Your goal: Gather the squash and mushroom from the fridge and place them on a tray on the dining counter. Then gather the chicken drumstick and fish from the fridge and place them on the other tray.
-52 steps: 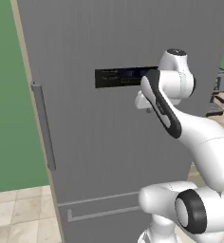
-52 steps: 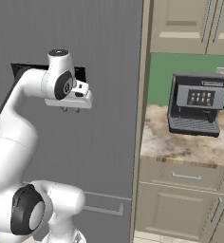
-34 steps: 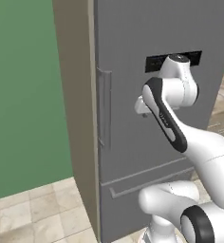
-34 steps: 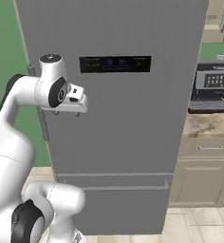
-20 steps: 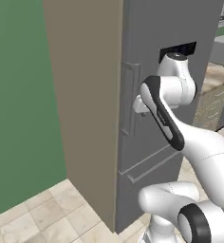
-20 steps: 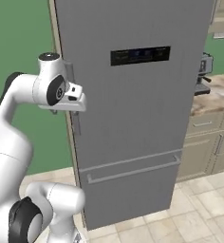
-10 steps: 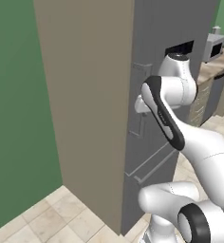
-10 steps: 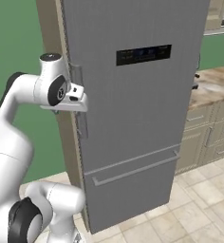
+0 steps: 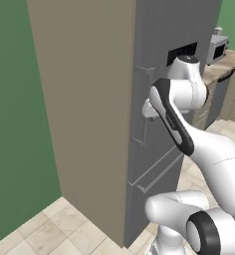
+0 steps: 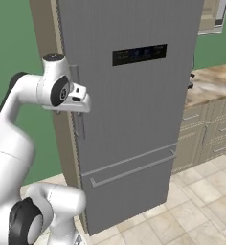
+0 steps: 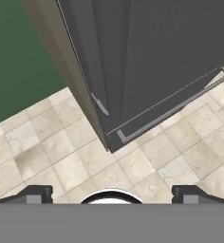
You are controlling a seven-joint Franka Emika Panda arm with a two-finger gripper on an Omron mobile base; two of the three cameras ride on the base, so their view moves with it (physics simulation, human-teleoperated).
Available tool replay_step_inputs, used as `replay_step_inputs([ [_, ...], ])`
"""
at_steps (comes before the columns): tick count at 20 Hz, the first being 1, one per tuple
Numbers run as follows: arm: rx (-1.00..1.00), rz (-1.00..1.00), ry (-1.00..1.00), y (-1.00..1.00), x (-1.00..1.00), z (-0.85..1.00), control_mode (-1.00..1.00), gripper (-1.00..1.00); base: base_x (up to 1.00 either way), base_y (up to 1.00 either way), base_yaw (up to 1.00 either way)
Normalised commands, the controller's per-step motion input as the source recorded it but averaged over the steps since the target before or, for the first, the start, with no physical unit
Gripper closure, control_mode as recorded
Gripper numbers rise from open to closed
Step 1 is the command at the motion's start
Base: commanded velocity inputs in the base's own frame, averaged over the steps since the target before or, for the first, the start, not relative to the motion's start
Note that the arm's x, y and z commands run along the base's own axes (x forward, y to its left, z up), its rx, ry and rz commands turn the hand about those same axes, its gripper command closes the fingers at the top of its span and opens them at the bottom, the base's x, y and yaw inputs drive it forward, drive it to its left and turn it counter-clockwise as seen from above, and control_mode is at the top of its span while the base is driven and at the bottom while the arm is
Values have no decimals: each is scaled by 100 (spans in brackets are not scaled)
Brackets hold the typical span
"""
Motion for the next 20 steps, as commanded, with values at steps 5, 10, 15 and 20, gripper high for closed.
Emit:
replay_step_inputs([
  [5,0,9,-41,-36,-10,-27,-100,-100,0,0,0],
  [10,1,29,-47,-26,-14,-16,-100,-100,0,0,0],
  [15,1,34,-35,5,2,-8,-100,-100,0,0,0],
  [20,1,26,-28,17,3,0,-100,-100,0,0,0],
])
